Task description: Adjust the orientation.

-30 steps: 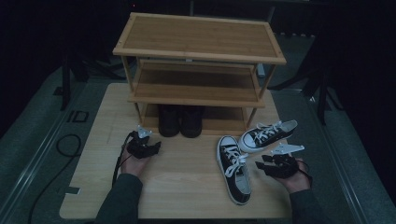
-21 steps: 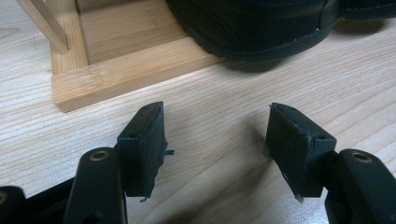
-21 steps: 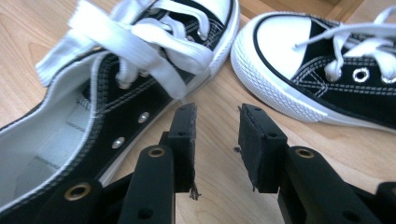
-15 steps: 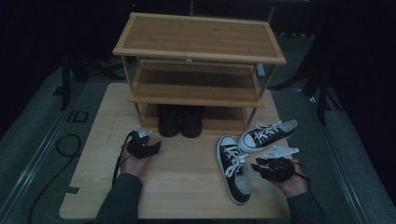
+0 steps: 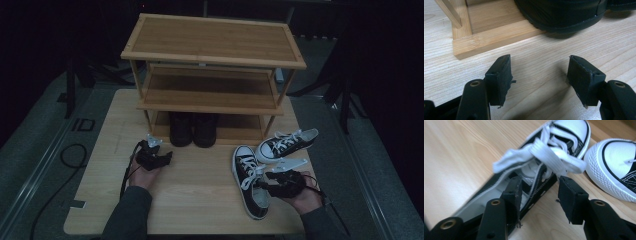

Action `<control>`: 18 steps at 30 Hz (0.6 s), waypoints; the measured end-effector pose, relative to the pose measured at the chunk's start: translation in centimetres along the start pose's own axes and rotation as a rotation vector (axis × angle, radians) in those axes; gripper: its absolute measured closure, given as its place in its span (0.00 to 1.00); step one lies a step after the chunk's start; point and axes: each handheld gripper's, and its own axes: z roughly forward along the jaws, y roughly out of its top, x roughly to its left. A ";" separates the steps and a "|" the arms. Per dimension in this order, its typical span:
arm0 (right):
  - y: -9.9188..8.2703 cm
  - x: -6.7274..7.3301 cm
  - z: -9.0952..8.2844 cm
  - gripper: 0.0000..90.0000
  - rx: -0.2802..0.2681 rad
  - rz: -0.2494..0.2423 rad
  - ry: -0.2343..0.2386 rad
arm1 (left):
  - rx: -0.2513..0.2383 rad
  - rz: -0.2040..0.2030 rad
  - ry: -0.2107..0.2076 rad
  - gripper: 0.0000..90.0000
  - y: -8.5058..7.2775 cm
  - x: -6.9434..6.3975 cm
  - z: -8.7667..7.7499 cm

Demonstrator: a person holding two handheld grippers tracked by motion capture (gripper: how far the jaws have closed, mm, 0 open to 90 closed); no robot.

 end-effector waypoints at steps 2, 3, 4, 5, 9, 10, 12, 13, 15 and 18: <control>0.1 -0.2 1.2 0.60 0.037 0.015 -0.003 | 0.001 0.000 0.000 0.40 0.0 0.0 0.0; 0.1 -0.3 1.4 0.60 0.042 0.016 -0.001 | 0.001 0.000 0.000 0.40 0.0 0.0 0.0; 0.2 -0.3 1.7 0.60 0.050 0.011 -0.005 | 0.001 0.000 0.000 0.40 0.0 0.0 0.0; 0.3 -0.3 1.8 0.60 0.055 0.006 -0.004 | 0.001 0.000 0.001 0.40 0.0 0.0 0.0; 0.4 -0.4 1.8 0.63 0.081 -0.023 -0.008 | 0.001 0.000 0.001 0.40 0.0 0.0 0.0; 0.4 -0.5 1.8 0.63 0.083 -0.030 -0.013 | 0.000 0.000 0.001 0.40 0.0 0.0 0.0; 0.3 -0.6 1.7 0.63 0.089 -0.034 -0.021 | 0.000 0.000 0.001 0.40 0.0 0.0 0.0; 0.3 -0.6 1.7 0.64 0.089 -0.034 -0.021 | -0.001 -0.001 0.000 0.40 0.0 0.0 0.0; 0.1 -1.4 1.3 0.66 0.095 -0.034 -0.052 | -0.001 -0.001 0.001 0.40 0.0 0.0 0.0; -0.1 -2.3 1.2 0.67 0.087 -0.026 -0.062 | -0.001 -0.001 0.000 0.40 0.0 0.0 0.0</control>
